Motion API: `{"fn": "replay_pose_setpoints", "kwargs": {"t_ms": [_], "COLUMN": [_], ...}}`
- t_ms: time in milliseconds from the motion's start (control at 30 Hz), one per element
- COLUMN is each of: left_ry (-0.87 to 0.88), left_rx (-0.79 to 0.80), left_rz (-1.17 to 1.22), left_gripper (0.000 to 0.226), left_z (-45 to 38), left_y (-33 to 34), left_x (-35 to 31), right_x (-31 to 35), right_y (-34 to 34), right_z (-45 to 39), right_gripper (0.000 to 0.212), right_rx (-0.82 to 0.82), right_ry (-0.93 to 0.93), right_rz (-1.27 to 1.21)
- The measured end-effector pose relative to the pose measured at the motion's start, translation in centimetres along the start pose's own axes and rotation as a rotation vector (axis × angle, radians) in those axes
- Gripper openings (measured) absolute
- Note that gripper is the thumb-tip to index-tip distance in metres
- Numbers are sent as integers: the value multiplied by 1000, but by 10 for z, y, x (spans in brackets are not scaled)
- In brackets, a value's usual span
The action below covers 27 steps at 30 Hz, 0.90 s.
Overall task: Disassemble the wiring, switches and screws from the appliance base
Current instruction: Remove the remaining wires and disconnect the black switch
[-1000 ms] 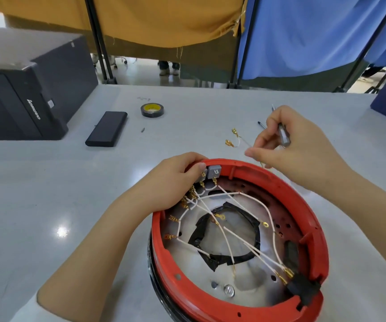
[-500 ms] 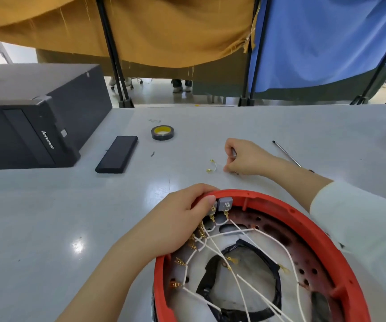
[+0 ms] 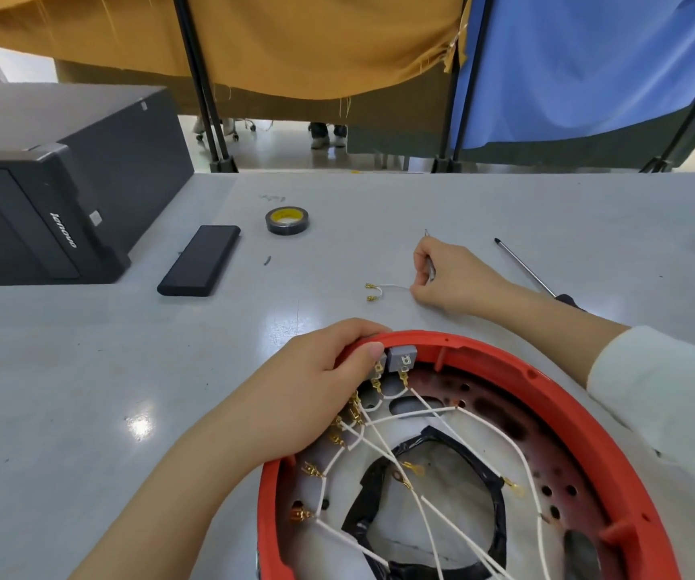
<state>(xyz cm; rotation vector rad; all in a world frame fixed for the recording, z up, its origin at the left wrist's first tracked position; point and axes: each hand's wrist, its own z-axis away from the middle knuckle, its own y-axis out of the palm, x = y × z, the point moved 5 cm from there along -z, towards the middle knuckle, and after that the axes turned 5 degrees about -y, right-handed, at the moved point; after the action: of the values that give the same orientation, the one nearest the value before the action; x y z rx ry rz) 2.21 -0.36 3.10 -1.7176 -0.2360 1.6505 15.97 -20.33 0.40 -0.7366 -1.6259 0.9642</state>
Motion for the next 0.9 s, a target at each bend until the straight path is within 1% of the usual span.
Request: {"fn": "replay_pose_setpoints", "kwargs": {"t_ms": [200,400,467,533,667,733,767,833,900], "left_ry": [15,20,23,24,34,38,39,39,30], "left_rx": [-1,-4,-6,-3,3,8,13,18,2], "left_rz": [13,16,2,-4,-23,-39,-53,-85,-99], "left_gripper": [22,22,22,22,23,23,23,23,26], "left_z": [0,-1,-1,-1,-4,-9,-12,-18,-21], "left_y": [0,1,1,1,-1,-3,-3,-4,-5], "left_x": [2,2,1,1,-2,-5,-7,-13,-17], "right_x": [-4,0,6,18,59,79,87,97,98], "right_y": [-4,-5,-13,-25,-46,-50,-48,-41,-35], "right_z": [-35,-34,-25,-9,37,63,75,94,105], "right_gripper": [18,20,24,25,24,22,22,22,23], "right_rx": [-53,-63,-99,-133,-177,-170,-138,-62,-58], "right_ry": [-7,-25,-54,-89,-203,-258,-279,-295,-309], "right_rz": [36,47,0,-115,-292,-354,-356,-283,-225]}}
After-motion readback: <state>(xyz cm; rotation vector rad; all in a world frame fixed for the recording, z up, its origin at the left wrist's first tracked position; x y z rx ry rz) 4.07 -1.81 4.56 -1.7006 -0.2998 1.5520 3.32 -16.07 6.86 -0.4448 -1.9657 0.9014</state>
